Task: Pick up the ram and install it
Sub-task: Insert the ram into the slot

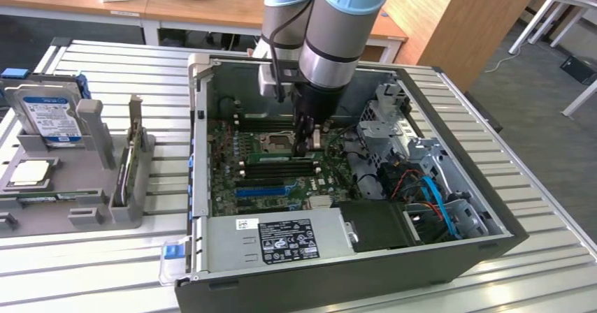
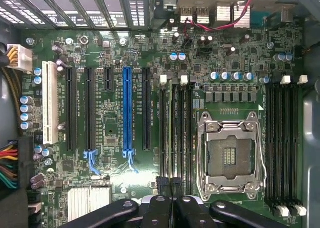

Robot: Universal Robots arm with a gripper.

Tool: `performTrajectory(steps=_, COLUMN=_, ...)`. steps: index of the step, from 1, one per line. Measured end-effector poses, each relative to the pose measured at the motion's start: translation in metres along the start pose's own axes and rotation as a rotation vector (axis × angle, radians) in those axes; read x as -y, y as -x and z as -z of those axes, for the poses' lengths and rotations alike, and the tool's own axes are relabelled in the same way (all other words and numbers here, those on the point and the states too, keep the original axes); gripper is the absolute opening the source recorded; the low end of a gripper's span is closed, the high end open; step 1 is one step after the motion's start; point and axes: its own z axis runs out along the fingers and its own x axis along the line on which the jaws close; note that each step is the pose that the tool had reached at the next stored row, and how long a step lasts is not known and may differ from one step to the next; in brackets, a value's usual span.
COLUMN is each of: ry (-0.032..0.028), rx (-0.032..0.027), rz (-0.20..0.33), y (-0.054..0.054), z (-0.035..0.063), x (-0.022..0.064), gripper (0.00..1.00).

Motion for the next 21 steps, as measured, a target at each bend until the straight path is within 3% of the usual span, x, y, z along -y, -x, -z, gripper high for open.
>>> performTrajectory(steps=21, ry=-0.0018, rx=-0.0004, rz=0.0, y=-0.0019, z=-0.01, x=0.0, gripper=0.12)
